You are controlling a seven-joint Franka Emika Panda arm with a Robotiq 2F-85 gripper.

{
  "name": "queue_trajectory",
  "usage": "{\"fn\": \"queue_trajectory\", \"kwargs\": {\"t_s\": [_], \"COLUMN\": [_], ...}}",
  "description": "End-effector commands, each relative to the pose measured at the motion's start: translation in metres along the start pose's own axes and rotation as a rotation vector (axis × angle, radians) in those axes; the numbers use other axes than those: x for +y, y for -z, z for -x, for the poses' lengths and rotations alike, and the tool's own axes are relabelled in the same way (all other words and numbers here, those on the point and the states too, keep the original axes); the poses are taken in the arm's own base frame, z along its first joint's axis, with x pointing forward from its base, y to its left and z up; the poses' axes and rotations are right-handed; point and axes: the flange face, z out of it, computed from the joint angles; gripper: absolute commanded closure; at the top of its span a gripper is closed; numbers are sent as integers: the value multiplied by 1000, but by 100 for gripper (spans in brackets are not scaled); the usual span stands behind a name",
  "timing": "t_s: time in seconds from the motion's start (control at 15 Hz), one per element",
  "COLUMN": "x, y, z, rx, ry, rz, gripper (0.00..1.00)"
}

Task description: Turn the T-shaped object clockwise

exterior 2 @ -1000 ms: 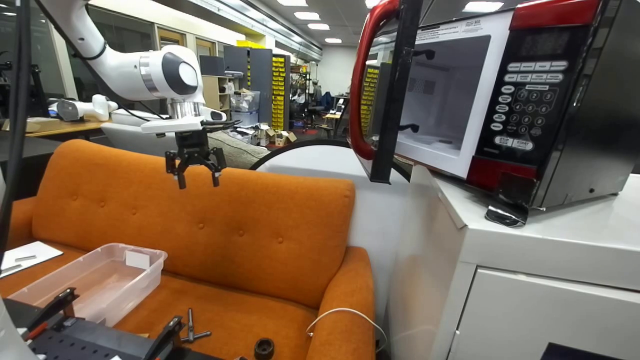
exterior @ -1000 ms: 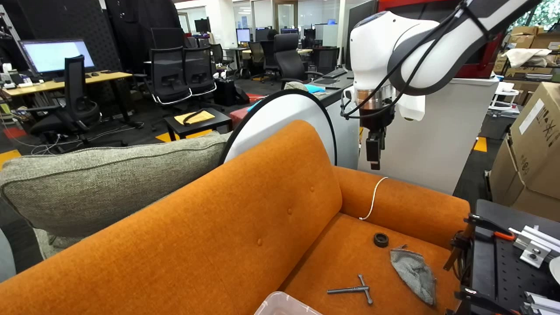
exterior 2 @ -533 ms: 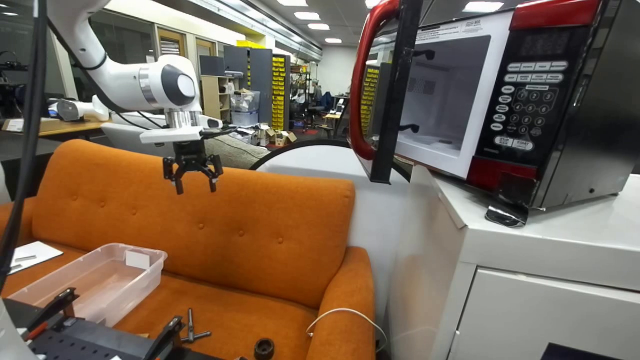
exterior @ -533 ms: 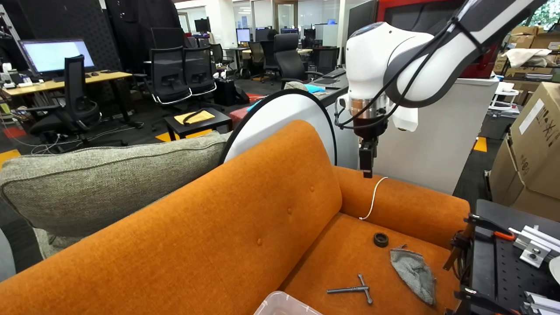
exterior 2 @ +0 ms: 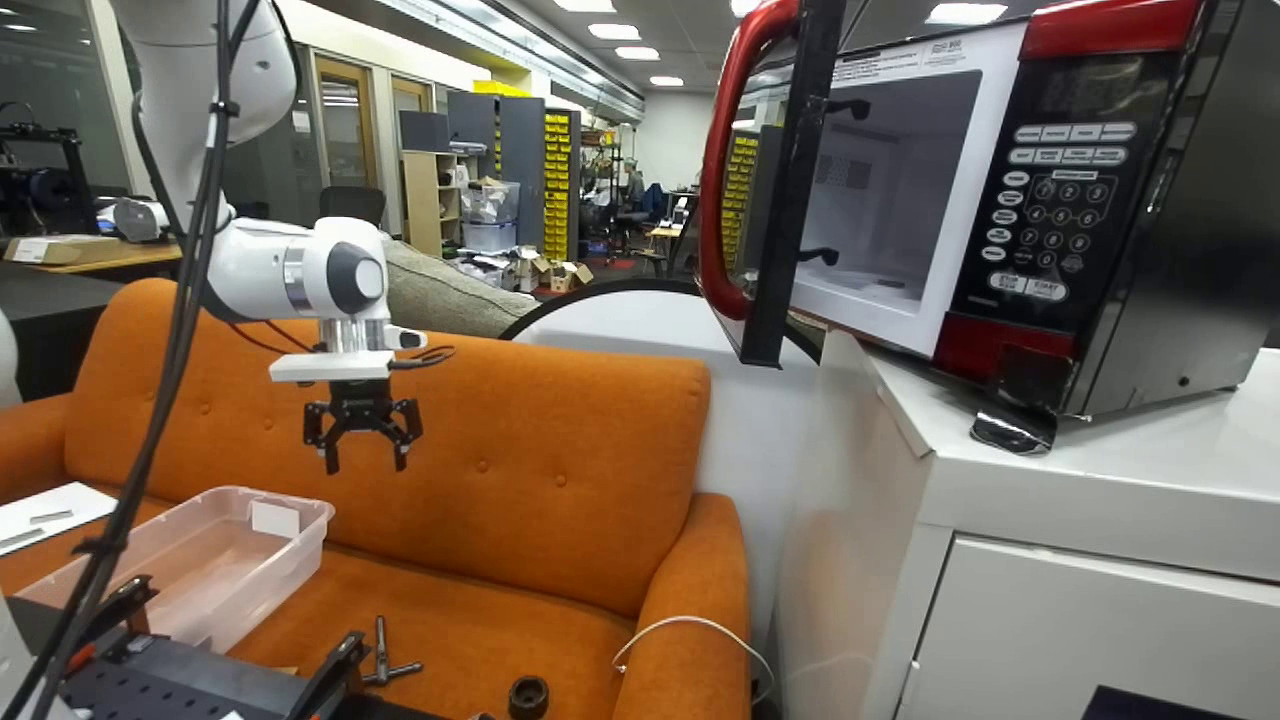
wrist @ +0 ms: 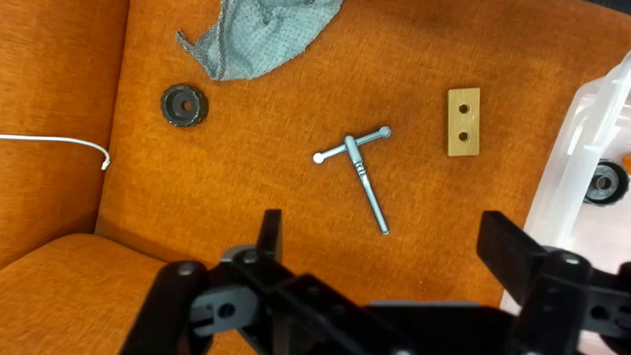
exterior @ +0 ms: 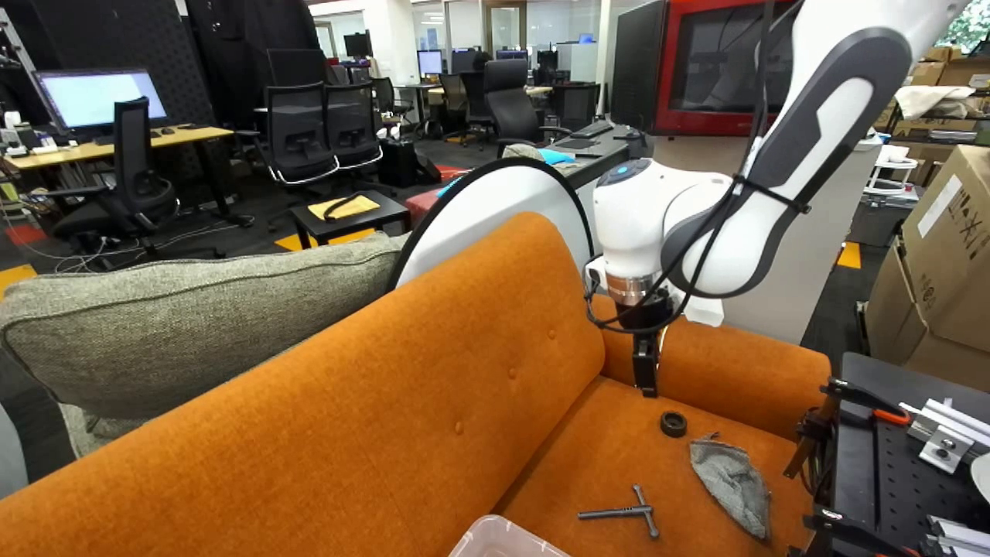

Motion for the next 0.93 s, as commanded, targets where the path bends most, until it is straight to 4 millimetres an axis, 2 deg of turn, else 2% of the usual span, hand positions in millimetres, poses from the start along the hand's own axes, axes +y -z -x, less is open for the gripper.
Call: {"fn": "queue_trajectory", "kwargs": {"t_s": [0.0, 0.07, 0.2, 0.6, 0.73, 0.87], "x": [-11, -10, -13, -11, -15, -26], "y": [-29, -26, -35, -30, -39, -57], "z": [-8, -1, -1, -2, -5, -7], "rx": [-38, -39, -53, -44, -25, -23], "ry": [30, 15, 19, 16, 28, 55], "rz": [-36, -15, -18, -15, -41, -66], "gripper": [0, 0, 0, 0, 0, 0]}}
